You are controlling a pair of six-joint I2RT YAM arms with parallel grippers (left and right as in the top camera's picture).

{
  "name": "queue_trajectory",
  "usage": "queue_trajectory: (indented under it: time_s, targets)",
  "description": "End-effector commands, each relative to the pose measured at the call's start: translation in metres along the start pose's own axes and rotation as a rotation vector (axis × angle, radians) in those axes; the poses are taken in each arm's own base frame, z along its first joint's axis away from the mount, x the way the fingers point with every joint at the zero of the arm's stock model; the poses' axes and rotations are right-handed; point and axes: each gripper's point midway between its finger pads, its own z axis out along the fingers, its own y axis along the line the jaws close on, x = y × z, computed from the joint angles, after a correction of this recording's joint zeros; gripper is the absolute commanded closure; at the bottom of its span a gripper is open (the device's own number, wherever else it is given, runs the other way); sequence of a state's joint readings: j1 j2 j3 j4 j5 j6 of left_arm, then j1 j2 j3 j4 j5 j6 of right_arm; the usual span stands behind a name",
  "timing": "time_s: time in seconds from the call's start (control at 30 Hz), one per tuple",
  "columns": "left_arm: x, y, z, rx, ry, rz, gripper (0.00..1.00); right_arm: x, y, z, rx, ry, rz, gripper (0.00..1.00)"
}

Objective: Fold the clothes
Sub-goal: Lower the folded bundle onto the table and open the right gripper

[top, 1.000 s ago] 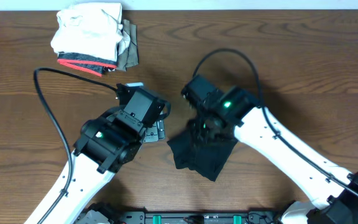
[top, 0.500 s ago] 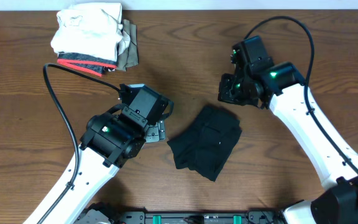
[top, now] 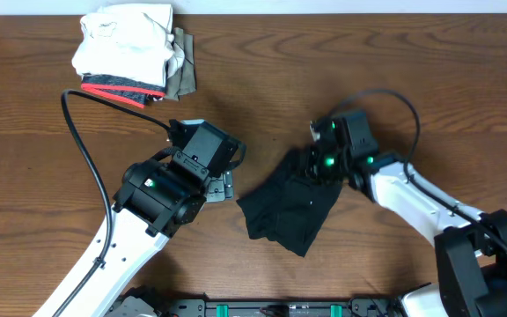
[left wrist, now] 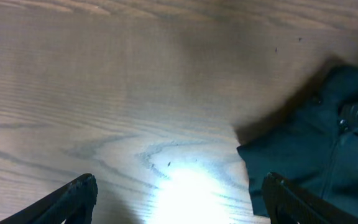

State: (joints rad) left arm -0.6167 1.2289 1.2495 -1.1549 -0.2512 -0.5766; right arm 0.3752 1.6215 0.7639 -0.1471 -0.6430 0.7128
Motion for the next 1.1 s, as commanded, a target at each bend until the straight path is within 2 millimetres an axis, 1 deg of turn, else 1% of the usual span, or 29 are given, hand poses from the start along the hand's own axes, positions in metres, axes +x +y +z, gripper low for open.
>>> queue_trajectory:
  time_s: [0.0, 0.1, 0.17, 0.2, 0.23, 0.3, 0.33, 0.4, 0.5, 0.6, 0.7, 0.77, 0.8, 0.83, 0.9, 1.07]
  targets:
    - [-0.002, 0.004, 0.001, -0.020, -0.008, -0.012, 0.14, 0.027, -0.021, 0.006, 0.000, 0.061, 0.081, 0.94]
    - [-0.002, 0.004, 0.001, -0.018, -0.011, -0.013, 0.13, 0.046, -0.040, 0.009, 0.024, 0.085, 0.156, 0.93]
    - [-0.003, 0.003, 0.001, -0.016, -0.013, -0.014, 0.13, 0.052, -0.047, 0.011, 0.023, 0.082, 0.159, 0.93]
    - [-0.003, 0.003, 0.001, -0.016, -0.014, -0.014, 0.14, 0.054, -0.049, 0.011, 0.021, 0.080, 0.157, 0.95]
    - [-0.003, 0.003, 0.001, -0.016, -0.014, -0.014, 0.14, 0.055, -0.051, 0.012, 0.020, 0.080, 0.157, 0.98]
    - [-0.003, 0.004, 0.001, -0.017, -0.013, -0.014, 0.14, 0.053, -0.049, 0.011, 0.013, 0.073, 0.150, 0.99]
    - [-0.003, 0.004, 0.001, -0.017, -0.012, -0.014, 0.14, 0.050, -0.045, 0.011, -0.002, 0.066, 0.139, 0.99]
    - [-0.002, 0.004, 0.001, -0.018, -0.011, -0.013, 0.14, 0.044, -0.033, 0.008, -0.042, 0.052, 0.110, 0.99]
    - [-0.001, 0.005, 0.001, -0.022, -0.006, -0.011, 0.14, 0.033, -0.001, -0.004, -0.130, 0.034, 0.047, 0.99]
    - [0.001, 0.006, 0.001, -0.027, 0.001, -0.008, 0.14, 0.025, 0.037, -0.024, -0.230, 0.009, -0.031, 0.98]
    - [0.001, 0.006, 0.001, -0.027, 0.001, -0.008, 0.14, 0.026, 0.073, -0.049, -0.325, -0.008, -0.075, 0.94]
    - [0.000, 0.006, 0.001, -0.026, -0.001, -0.009, 0.14, 0.031, 0.085, -0.062, -0.356, -0.011, -0.072, 0.92]
    - [0.000, 0.006, 0.001, -0.025, -0.003, -0.011, 0.14, 0.034, 0.087, -0.065, -0.357, -0.006, -0.072, 0.92]
    - [0.000, 0.006, 0.001, -0.025, -0.004, -0.023, 0.14, 0.038, 0.086, -0.066, -0.351, 0.002, -0.067, 0.92]
    - [-0.002, 0.005, 0.001, -0.024, -0.011, -0.055, 0.14, 0.048, 0.078, -0.063, -0.311, 0.033, -0.028, 0.92]
    - [-0.006, 0.002, 0.001, -0.010, -0.029, -0.083, 0.13, 0.084, 0.038, -0.037, -0.185, 0.114, 0.051, 0.91]
